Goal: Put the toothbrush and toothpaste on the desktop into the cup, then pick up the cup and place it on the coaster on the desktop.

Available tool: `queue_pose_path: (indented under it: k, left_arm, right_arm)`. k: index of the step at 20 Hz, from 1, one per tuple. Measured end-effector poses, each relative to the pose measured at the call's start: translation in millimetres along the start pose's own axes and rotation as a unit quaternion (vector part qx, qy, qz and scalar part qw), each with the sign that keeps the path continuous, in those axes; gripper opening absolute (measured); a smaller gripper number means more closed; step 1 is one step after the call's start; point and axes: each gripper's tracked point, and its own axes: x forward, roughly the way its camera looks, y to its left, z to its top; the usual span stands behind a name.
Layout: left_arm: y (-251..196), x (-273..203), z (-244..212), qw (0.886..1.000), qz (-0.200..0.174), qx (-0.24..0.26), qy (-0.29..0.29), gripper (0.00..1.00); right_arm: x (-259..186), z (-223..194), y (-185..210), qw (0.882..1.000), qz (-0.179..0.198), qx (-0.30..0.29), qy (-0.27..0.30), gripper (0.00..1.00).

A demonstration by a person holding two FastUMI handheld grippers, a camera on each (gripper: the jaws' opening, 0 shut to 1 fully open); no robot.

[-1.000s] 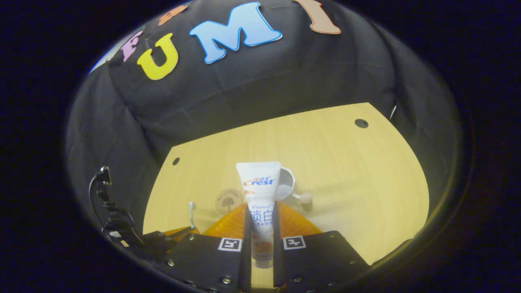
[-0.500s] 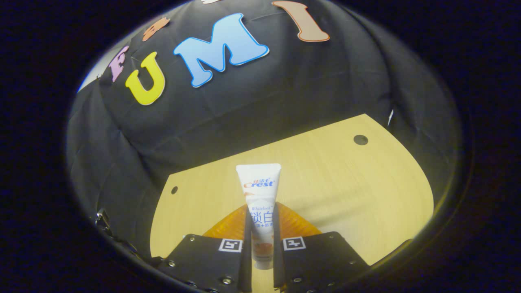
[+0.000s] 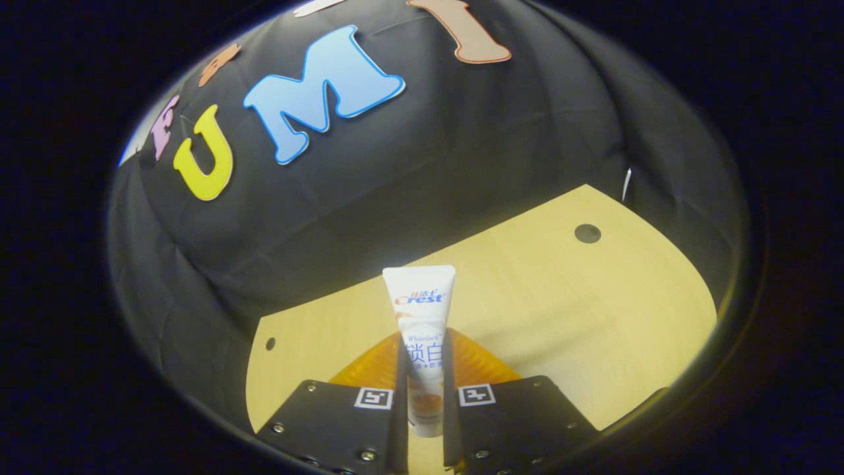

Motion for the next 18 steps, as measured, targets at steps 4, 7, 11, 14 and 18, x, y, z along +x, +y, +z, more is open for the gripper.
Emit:
queue_pose_path:
  k: [4, 7, 11, 14, 18]
  left_arm:
    - [-4, -10, 4, 1.0, 0.001, 0.0, 0.003, 0.13]
    - [-12, -15, 9, 1.0, 0.003, -0.001, 0.002, 0.13]
    - [-15, -26, 34, 1.0, 0.004, -0.001, -0.01, 0.13]
    - [-14, -34, 51, 1.0, 0.001, 0.001, -0.023, 0.12]
    - [-28, -36, 71, 0.999, -0.007, 0.01, -0.04, 0.12]
  right_arm:
    - [15, -8, 5, 0.999, -0.003, -0.032, -0.009, 0.22]
    - [19, -10, 9, 0.999, -0.001, -0.04, -0.026, 0.22]
    - [19, -30, 8, 0.999, 0.002, -0.049, -0.01, 0.27]
    - [13, -37, 4, 0.999, -0.005, -0.054, -0.006, 0.33]
    - [3, -45, 11, 0.998, 0.006, -0.06, 0.0, 0.53]
